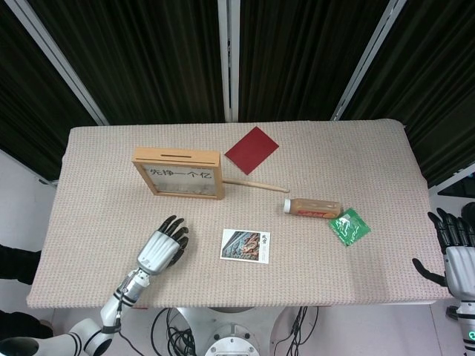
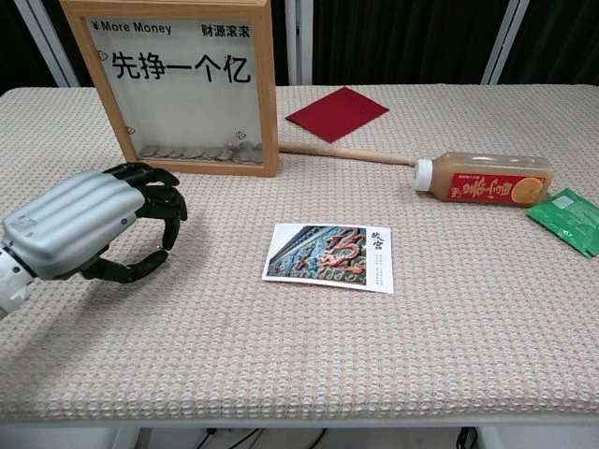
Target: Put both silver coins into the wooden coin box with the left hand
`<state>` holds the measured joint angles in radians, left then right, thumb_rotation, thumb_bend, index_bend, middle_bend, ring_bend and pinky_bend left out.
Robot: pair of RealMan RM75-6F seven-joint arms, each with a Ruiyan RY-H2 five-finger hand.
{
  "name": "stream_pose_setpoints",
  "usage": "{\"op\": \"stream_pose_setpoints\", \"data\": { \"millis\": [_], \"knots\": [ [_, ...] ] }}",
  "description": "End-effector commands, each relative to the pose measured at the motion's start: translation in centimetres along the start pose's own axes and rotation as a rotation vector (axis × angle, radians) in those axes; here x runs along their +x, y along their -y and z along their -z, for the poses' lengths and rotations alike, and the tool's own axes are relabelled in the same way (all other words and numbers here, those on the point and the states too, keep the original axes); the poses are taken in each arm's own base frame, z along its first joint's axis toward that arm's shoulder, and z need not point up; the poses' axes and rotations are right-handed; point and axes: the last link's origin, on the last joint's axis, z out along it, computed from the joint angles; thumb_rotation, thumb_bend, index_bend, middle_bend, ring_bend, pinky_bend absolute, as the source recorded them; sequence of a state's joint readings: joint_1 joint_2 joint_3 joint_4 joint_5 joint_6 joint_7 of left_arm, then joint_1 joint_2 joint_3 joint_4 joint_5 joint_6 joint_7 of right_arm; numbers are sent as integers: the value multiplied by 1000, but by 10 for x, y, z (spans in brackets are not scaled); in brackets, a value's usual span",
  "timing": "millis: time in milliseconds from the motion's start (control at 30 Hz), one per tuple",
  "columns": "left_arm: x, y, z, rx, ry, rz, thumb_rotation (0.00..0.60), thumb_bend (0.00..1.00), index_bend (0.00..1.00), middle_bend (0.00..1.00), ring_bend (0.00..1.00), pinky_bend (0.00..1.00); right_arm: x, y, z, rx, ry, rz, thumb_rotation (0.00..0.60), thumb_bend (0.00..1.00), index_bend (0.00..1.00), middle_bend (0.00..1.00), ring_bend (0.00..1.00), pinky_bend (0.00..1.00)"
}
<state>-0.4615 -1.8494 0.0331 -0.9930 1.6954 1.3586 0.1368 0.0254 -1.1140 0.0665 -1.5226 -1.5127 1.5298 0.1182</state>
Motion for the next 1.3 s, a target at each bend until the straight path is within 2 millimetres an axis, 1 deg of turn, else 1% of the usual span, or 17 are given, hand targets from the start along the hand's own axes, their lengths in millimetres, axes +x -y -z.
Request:
{"op": "stream_pose_setpoints", "data": {
  "millis": [33,133,233,400,433,567,633,733,867,967,1033,1167,1300],
  "knots": [
    [7,2,0,18,-10,39,600,460,605,325,139,166,0,0,0,1,-2,0,600,148,0,0,0,0],
    [24,9,3,50,-39,72,600,458,605,326,140,166,2,0,0,2,-7,-1,600,148,0,0,0,0],
    [51,24,9,105,-80,107,600,460,607,327,140,166,3,0,0,2,-13,-1,600,148,0,0,0,0],
    [111,49,18,198,-158,140,600,461,622,335,140,166,5,1,-2,5,-20,-5,600,148,0,0,0,0],
    [118,51,18,207,-163,144,600,461,626,337,140,167,5,2,-3,6,-21,-6,600,148,0,0,0,0],
    [162,65,10,262,-193,180,600,461,630,338,140,166,4,6,-4,18,-24,-12,600,148,0,0,0,0],
    [178,70,3,280,-204,188,600,460,631,335,140,167,4,7,-4,22,-24,-12,600,148,0,0,0,0],
    [203,76,-17,288,-222,181,600,461,632,332,140,167,5,8,-3,25,-27,-10,600,148,0,0,0,0],
    [225,78,-45,286,-223,199,600,463,634,331,140,167,6,8,-3,22,-31,-12,600,148,0,0,0,0],
    [235,76,-68,280,-191,227,600,461,635,332,140,167,7,7,-2,21,-32,-12,600,148,0,0,0,0],
    [239,73,-81,285,-155,279,600,460,635,332,140,167,7,6,-2,18,-32,-12,600,147,0,0,0,0],
    [243,67,-103,327,-88,398,600,460,634,337,139,167,8,4,-3,12,-33,-14,600,149,0,0,0,0],
    [244,64,-121,345,-70,390,600,461,636,338,140,167,7,3,-4,7,-28,-15,600,148,0,0,0,0]
  ]
}}
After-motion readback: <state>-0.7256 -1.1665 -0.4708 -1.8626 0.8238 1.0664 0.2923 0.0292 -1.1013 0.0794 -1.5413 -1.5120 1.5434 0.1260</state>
